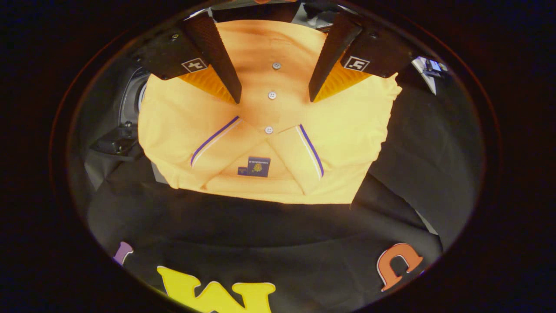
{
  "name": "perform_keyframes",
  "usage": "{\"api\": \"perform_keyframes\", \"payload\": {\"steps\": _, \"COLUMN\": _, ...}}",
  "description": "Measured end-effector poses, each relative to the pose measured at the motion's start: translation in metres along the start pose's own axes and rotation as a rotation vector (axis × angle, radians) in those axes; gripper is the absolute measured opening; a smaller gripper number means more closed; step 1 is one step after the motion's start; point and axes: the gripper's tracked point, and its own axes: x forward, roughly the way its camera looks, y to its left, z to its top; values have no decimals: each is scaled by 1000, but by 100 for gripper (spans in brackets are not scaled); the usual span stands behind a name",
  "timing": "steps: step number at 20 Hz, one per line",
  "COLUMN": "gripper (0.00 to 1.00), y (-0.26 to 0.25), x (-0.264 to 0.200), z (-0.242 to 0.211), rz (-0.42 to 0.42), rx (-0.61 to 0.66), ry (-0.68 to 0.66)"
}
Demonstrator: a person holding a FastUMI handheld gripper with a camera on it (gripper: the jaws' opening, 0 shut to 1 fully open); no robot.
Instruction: Put the clothes into the washing machine and then close the washing machine lid.
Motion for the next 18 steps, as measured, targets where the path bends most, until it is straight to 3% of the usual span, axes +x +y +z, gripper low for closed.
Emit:
{"api": "perform_keyframes", "payload": {"steps": 7, "gripper": 98, "y": 0, "x": 9, "z": 1, "rz": -124, "rx": -70, "ry": 71}}
{"api": "perform_keyframes", "payload": {"steps": 18, "gripper": 97, "y": 4, "x": 10, "z": 2, "rz": -139, "rx": -57, "ry": 120}}
